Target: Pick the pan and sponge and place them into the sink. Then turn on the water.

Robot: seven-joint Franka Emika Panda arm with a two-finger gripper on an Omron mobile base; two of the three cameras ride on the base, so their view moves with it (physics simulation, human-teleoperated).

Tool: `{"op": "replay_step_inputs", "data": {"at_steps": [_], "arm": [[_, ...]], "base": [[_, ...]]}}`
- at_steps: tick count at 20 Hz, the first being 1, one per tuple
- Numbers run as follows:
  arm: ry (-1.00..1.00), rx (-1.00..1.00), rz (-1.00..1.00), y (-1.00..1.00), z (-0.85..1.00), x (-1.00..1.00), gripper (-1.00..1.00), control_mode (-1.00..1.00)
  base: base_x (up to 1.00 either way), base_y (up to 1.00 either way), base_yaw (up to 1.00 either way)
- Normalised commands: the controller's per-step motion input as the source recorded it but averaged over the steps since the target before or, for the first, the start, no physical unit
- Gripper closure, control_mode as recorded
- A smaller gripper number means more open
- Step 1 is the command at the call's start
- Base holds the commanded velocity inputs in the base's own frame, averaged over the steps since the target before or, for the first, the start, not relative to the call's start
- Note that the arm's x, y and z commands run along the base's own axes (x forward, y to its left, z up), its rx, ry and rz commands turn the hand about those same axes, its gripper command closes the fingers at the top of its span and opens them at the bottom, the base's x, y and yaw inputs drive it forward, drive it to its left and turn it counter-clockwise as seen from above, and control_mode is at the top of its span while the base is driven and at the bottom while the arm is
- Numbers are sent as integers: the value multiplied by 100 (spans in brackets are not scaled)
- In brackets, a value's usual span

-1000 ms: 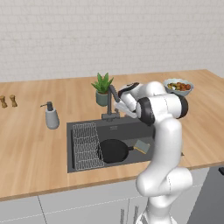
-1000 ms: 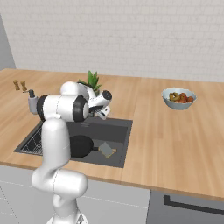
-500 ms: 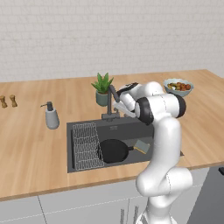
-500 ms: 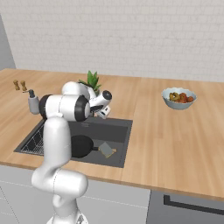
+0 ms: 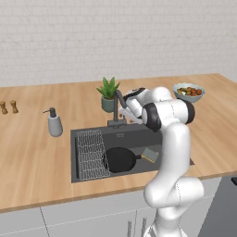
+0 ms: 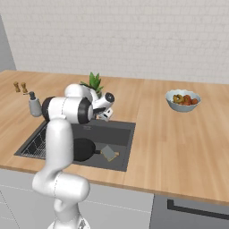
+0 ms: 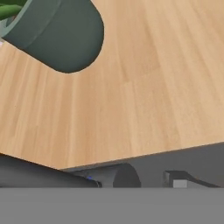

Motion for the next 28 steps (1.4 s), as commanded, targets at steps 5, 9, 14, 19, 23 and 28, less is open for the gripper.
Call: {"op": "replay_step_inputs", "data": {"at_steps": [5, 9, 14, 19, 23, 28], "arm": [[0, 1, 0, 1, -17, 28, 100, -100], [0, 4, 0, 0, -18, 24, 100, -100], [0, 8, -2, 0, -10, 19, 100, -100], [3, 7, -10, 0, -5, 17, 100, -100], [5, 7, -14, 0, -6, 2, 100, -100], [4, 9, -12, -10, -9, 0, 100, -100]], "base": [[0, 0, 0], [0, 0, 0], [0, 0, 0], [0, 0, 0], [0, 0, 0], [0, 0, 0]]}}
